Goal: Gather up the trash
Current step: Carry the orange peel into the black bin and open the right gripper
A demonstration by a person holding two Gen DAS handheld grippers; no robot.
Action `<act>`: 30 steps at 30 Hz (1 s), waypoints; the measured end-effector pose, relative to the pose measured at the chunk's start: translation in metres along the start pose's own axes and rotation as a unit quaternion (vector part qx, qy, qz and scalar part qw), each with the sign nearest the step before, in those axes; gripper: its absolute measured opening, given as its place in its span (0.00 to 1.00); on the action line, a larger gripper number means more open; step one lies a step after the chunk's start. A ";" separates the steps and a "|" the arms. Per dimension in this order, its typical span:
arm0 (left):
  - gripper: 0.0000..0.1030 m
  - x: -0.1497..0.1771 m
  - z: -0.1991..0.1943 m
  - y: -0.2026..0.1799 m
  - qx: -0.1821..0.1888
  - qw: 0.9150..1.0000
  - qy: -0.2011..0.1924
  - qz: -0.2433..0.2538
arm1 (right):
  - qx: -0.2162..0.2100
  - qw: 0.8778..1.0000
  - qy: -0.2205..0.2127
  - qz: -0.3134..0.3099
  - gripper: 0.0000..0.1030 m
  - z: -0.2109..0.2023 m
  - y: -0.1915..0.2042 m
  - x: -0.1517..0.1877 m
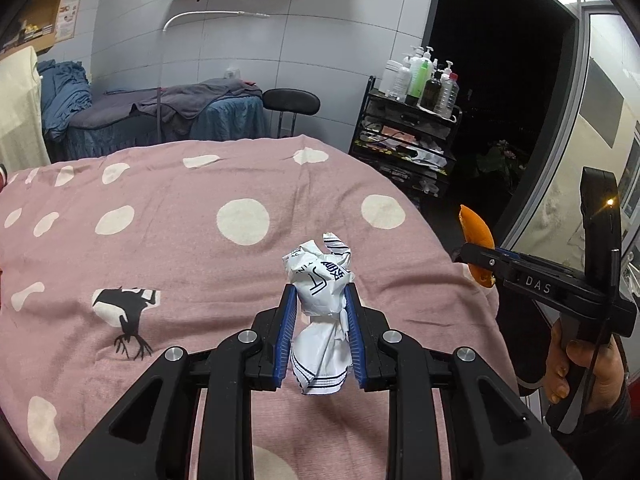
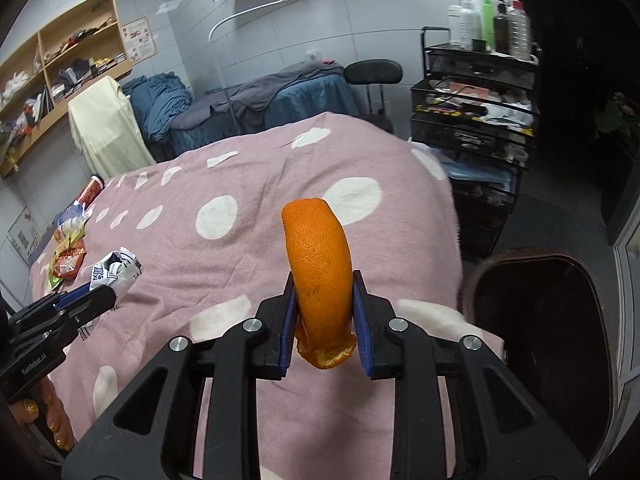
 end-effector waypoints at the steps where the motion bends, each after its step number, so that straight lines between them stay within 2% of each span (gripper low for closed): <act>1: 0.24 -0.001 0.001 -0.006 0.007 1.000 -0.001 0.003 | 0.002 1.000 -0.002 0.004 0.26 -0.003 -0.004 0.001; 15: 0.24 0.003 0.011 -0.066 0.062 0.998 0.005 0.032 | 0.073 0.993 -0.029 0.085 0.26 -0.048 -0.093 0.030; 30: 0.24 0.006 0.024 -0.111 0.096 0.994 0.016 0.057 | 0.150 0.976 0.012 0.158 0.26 -0.041 -0.174 0.073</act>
Point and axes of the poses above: each gripper's, at about its wrist camera, not at the fingertips, and z roughly the way its jaws point, y to its left, x to its underside, the point moved 6 cm from there along z, roughly the way its jaws point, and after that the axes turned 3 degrees about -y, right-handed, at the moved point
